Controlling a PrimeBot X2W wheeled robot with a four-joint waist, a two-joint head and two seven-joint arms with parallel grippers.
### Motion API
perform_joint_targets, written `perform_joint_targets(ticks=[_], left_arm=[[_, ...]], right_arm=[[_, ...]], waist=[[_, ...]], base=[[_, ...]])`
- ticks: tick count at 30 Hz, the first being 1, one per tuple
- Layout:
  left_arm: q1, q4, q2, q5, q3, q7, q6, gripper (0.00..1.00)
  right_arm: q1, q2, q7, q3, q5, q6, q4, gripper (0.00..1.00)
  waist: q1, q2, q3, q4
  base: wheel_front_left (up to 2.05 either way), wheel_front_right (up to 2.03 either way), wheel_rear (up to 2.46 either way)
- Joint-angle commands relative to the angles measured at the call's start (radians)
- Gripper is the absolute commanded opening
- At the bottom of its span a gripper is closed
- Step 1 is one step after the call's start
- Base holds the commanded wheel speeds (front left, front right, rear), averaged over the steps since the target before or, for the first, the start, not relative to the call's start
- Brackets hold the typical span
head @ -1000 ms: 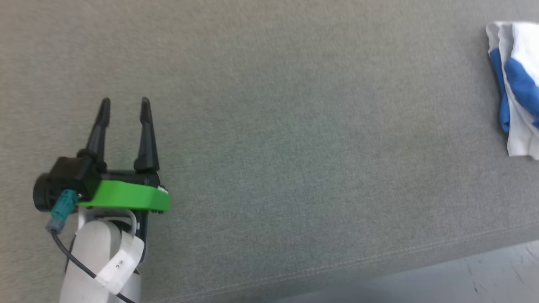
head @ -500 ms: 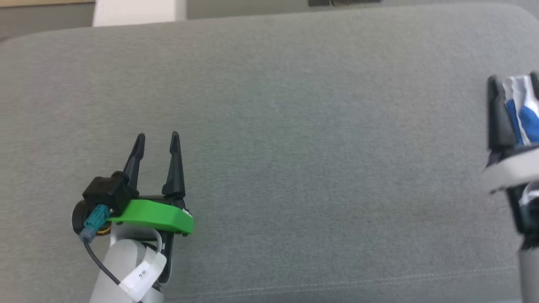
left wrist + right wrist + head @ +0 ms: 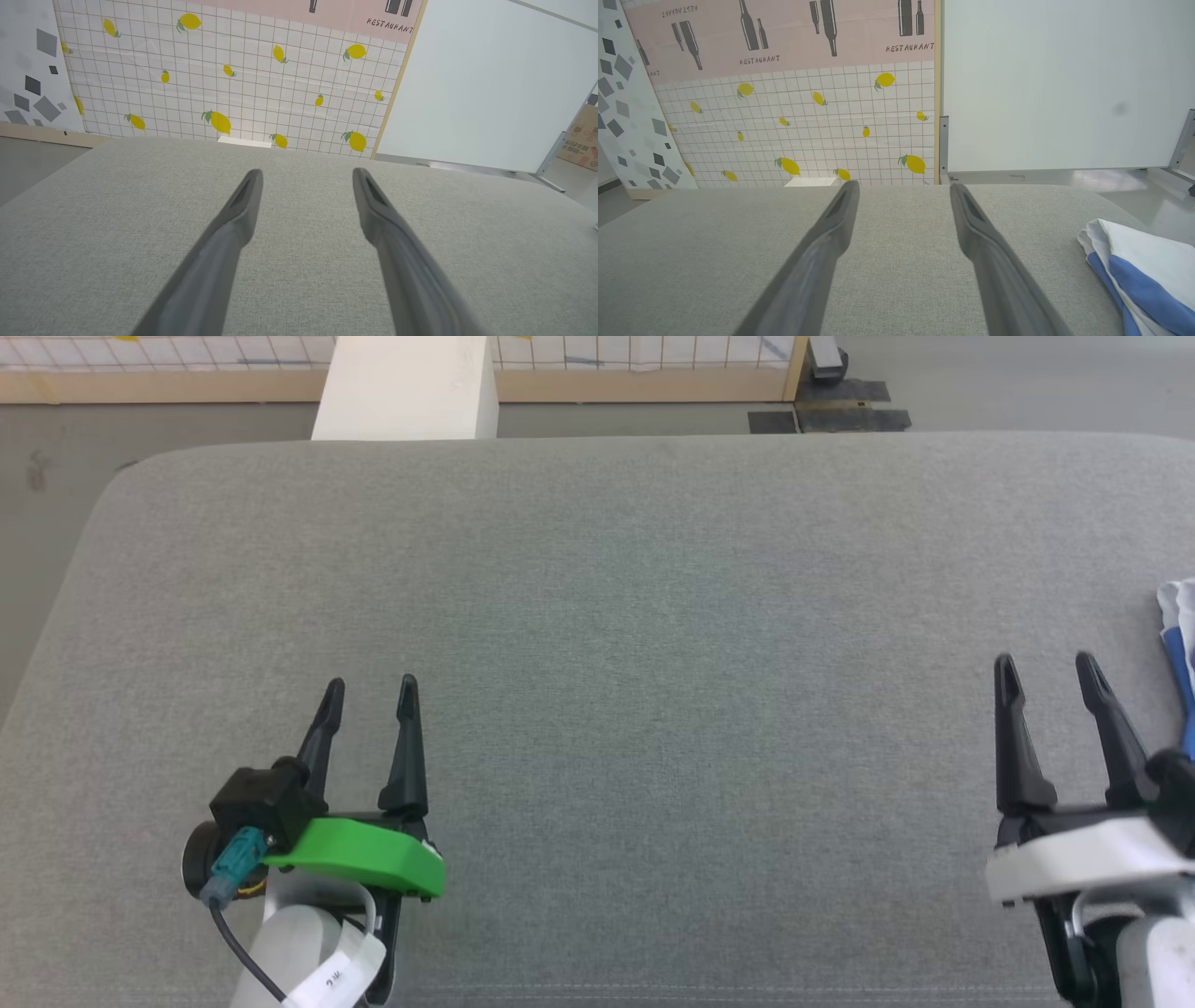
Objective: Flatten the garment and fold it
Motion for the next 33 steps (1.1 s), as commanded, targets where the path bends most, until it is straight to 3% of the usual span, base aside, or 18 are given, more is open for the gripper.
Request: perform_joint_targets(ticks=[1, 27, 28, 33], left_arm=[[0.015, -0.002, -0.004, -0.014, -0.005, -0.005, 0.005, 1.0], [0.042, -0.012, -0.006, -0.041, -0.037, -0.005, 0.029, 1.0], [0.031, -0.013, -0.002, -0.035, -0.036, 0.0, 0.026, 0.0], [0.031, -0.013, -0.002, -0.035, -0.035, 0.0, 0.026, 0.0]], right_arm=[[0.023, 0.008, -0.015, -0.007, -0.011, -0.002, -0.001, 1.0], [0.073, 0.031, -0.033, -0.021, -0.002, -0.002, 0.014, 1.0], [0.066, 0.028, -0.03, -0.021, -0.008, 0.0, 0.012, 0.0], [0.066, 0.028, -0.03, -0.022, -0.008, 0.0, 0.012, 0.0]], waist=[[0.0001, -0.0001, -0.006, 0.009], [0.0001, -0.0001, -0.001, 0.012], [0.0001, -0.0001, -0.001, 0.011], [0.0001, -0.0001, -0.001, 0.011]], base=[[0.0, 0.0, 0.0], [0.0, 0.0, 0.0], [0.0, 0.0, 0.0], [0.0, 0.0, 0.0]])
